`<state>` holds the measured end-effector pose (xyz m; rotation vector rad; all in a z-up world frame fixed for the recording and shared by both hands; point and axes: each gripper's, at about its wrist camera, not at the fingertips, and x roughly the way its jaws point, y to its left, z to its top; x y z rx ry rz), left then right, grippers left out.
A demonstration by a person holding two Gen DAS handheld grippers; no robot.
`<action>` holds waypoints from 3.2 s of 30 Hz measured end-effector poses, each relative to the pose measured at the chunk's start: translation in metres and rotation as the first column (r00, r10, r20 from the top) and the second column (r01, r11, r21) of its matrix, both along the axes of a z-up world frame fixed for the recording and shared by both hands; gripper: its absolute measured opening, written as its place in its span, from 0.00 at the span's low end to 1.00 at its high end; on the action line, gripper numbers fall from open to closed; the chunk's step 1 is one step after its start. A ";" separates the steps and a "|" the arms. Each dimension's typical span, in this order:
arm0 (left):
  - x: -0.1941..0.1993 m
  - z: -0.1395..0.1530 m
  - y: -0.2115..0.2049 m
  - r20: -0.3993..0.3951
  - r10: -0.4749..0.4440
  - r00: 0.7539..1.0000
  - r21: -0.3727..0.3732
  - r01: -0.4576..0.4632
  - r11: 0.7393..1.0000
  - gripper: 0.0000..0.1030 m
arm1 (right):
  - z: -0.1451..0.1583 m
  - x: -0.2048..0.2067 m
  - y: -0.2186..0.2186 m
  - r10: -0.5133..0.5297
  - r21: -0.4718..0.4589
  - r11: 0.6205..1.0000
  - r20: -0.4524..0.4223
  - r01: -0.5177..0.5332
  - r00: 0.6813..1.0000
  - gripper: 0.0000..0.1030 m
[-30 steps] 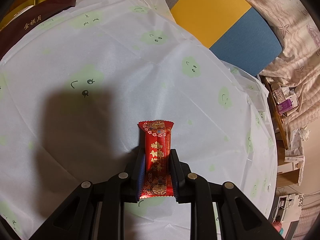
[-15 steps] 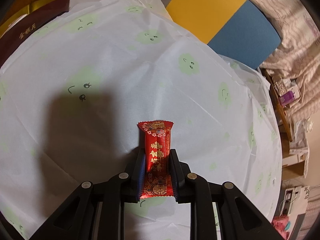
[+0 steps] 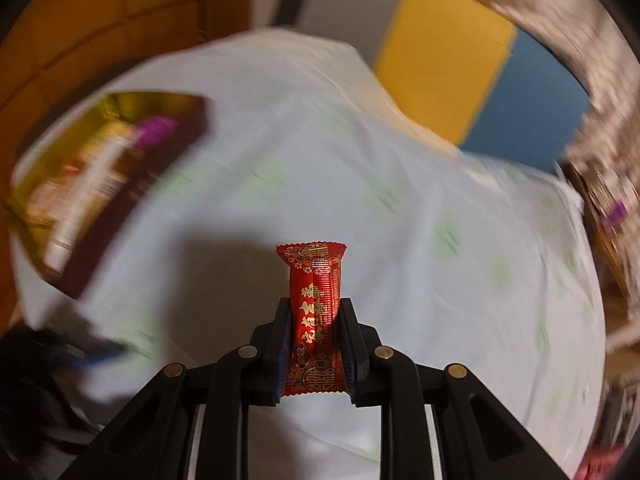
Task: Organize snacks
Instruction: 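Carry the red candy bar into the gold tin and open the right tool, then withdraw the right tool from the tin back over the table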
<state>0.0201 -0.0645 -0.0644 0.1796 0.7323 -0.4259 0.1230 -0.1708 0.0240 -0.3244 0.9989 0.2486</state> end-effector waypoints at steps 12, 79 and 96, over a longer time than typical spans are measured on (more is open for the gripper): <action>0.006 -0.005 0.014 0.016 0.029 0.999 -0.038 -0.028 0.999 0.39 | 0.024 -0.002 0.138 0.360 0.056 0.932 -0.023 -0.358 0.933 0.21; -0.020 0.045 0.037 0.052 0.182 0.982 -0.046 -0.180 0.983 0.43 | 0.010 -0.042 0.042 -0.100 0.268 0.961 0.114 0.067 0.988 0.37; -0.027 0.089 0.133 0.115 0.578 0.808 -0.055 -0.576 0.815 0.79 | -0.003 -0.068 0.082 -0.265 0.284 0.934 0.149 0.216 0.953 0.39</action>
